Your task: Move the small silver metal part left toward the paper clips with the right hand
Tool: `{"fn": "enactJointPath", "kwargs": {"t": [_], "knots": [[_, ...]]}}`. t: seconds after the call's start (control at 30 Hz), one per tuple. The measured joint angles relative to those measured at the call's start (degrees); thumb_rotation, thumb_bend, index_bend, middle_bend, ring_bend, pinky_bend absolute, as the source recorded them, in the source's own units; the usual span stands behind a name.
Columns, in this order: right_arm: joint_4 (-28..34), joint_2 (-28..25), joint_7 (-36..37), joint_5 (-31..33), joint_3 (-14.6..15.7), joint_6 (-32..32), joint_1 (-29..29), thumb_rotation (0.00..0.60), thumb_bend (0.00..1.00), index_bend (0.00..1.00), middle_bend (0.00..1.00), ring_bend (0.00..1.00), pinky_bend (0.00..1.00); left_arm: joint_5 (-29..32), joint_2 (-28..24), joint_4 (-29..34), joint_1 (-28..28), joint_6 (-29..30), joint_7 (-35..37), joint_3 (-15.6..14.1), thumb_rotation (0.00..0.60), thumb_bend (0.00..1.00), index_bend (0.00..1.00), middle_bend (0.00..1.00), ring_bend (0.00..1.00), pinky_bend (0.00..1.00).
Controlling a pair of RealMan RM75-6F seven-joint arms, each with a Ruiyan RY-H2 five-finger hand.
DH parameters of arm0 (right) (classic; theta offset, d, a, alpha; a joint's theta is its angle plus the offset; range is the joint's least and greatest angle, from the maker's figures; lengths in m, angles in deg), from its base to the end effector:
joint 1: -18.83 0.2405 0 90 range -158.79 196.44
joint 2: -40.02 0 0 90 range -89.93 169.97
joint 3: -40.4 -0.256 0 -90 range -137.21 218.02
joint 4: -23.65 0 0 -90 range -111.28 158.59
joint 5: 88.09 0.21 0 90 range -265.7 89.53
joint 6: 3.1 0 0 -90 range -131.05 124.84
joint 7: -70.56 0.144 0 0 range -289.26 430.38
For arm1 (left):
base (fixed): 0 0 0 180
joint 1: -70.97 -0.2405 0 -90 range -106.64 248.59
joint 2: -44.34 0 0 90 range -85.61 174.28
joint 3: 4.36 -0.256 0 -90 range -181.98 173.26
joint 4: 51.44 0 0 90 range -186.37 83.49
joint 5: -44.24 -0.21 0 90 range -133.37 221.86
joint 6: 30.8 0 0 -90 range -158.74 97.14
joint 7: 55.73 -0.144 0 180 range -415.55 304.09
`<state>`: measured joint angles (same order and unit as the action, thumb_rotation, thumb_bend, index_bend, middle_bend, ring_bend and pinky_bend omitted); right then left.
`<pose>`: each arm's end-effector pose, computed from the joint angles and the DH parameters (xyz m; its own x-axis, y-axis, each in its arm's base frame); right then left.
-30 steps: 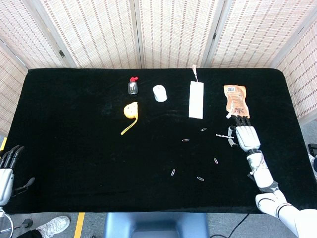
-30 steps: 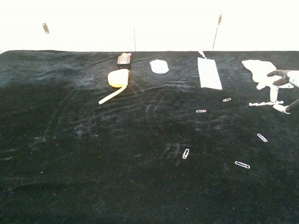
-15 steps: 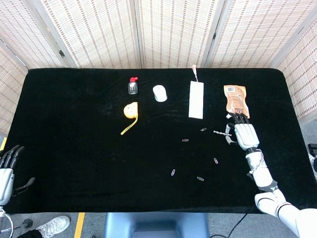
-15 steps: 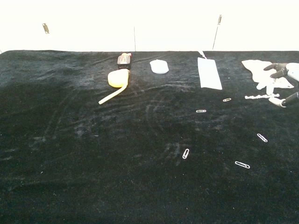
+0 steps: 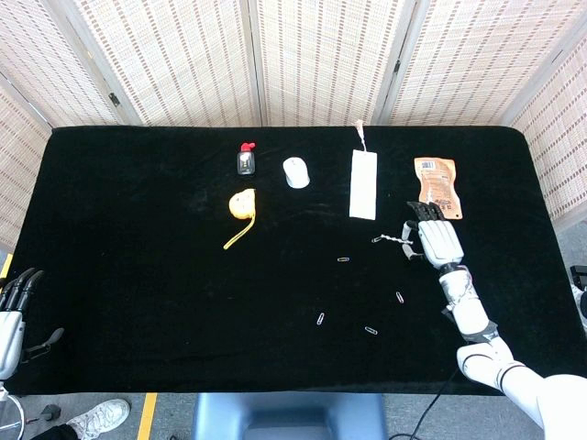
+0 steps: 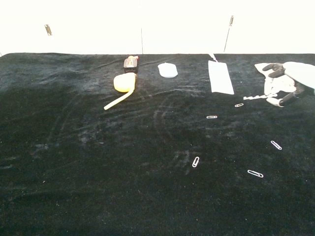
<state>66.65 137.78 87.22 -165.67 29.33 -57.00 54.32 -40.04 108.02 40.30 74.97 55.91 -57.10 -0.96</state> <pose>-0.2918 -0.3881 0.0184 0.3243 -0.1652 0.9314 -0.9446 -0.1085 0.3096 -0.3177 0.1784 0.1694 0.4313 -0.0300 0.9017 0.9020 0.0349 -0.4303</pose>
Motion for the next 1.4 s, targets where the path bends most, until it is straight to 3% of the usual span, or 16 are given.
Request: {"fn": "enactJointPath", "kwargs": {"t": [0.43,1.0,1.4], "knots": [[-2.43,2.13,0.37,0.95,-0.37,1.62,1.47,0.6,0.39,0.75,0.13,0.07,0.0,-0.79,-0.54,-0.36,-0.36,0.74,1.91,-0.11,0.6,0.28,0.01,0.09,0.13,0.06],[8.01,-0.51,1.84,-4.39,2.3,-5.37,0.47,0.6,0.39,0.76,0.14,0.09,0.0,0.26,-0.63,-0.24,-0.28,0.32,2.06,0.32,0.6,0.28,0.01,0.09,0.13,0.06],[7.15,1.79,0.72,-4.28,2.74,-2.79,2.34,0.6,0.39,0.76,0.14,0.09,0.0,-0.31,-0.63,-0.22,-1.94,2.8,3.56,0.02,0.6,0.28,0.01,0.09,0.13,0.06]]}}
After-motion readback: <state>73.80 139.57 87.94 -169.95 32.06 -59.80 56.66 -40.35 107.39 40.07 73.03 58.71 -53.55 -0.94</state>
